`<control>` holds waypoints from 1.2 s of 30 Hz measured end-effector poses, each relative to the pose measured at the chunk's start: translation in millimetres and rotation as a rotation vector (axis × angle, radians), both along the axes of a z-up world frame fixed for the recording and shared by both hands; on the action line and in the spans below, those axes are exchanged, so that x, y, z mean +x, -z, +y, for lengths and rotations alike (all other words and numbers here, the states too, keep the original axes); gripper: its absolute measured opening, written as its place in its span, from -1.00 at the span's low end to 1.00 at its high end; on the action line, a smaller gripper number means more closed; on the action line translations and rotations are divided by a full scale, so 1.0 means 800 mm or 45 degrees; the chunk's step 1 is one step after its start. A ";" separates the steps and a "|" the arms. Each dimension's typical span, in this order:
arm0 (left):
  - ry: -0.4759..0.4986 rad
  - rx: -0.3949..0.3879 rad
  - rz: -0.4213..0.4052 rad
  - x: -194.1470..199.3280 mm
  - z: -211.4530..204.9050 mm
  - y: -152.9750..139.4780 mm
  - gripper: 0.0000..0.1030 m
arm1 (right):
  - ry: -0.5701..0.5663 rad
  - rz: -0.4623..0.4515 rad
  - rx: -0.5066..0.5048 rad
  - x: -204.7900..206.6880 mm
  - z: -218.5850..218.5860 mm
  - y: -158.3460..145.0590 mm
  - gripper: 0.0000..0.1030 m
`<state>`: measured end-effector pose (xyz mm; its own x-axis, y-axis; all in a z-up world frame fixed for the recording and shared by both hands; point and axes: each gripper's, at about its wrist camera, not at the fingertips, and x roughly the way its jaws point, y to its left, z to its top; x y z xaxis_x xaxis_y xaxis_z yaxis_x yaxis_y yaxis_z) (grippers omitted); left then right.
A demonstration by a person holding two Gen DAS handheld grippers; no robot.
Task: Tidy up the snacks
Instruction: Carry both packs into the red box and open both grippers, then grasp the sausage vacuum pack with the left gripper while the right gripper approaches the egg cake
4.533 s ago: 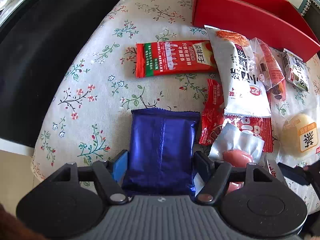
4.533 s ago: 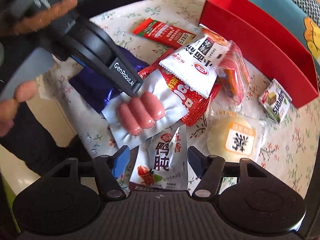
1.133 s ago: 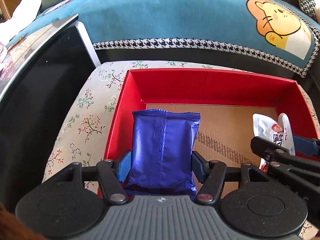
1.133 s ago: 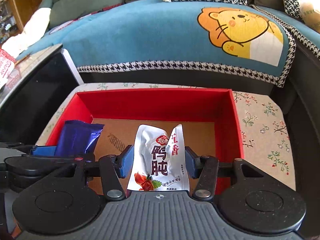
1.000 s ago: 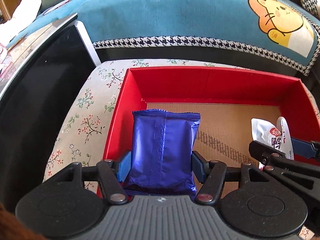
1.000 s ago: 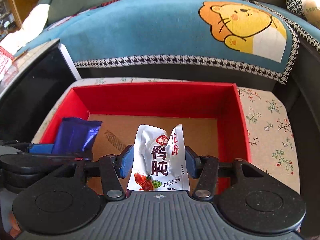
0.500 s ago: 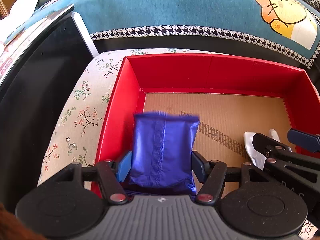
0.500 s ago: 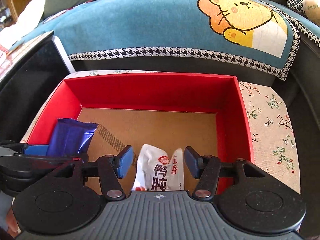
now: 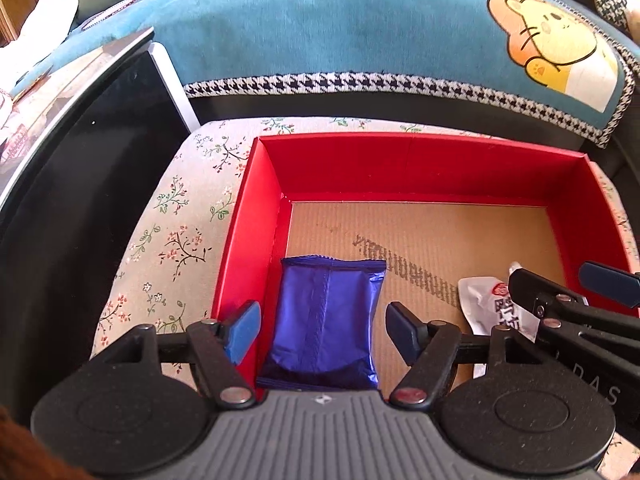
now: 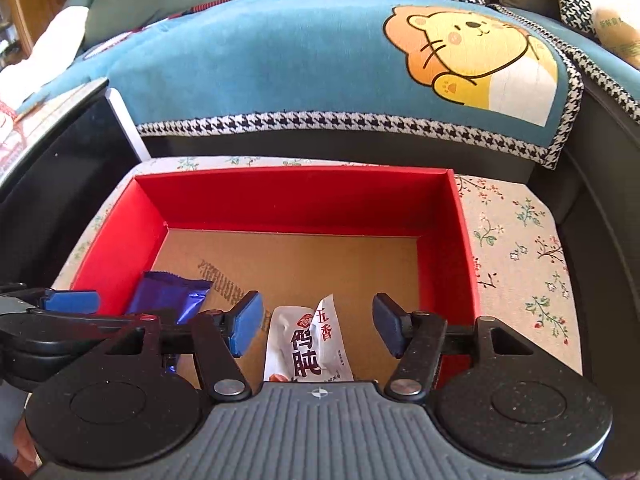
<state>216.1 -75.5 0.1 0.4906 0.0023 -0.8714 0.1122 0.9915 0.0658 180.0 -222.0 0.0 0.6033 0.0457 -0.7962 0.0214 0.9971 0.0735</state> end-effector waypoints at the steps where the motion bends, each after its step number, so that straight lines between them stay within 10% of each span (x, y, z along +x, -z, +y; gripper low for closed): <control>1: 0.003 -0.001 -0.005 -0.004 0.001 -0.003 1.00 | 0.001 -0.004 0.002 -0.003 0.000 -0.003 0.33; 36: 0.094 -0.142 0.094 -0.216 0.096 -0.020 1.00 | 0.053 0.227 0.139 -0.222 0.029 0.004 0.66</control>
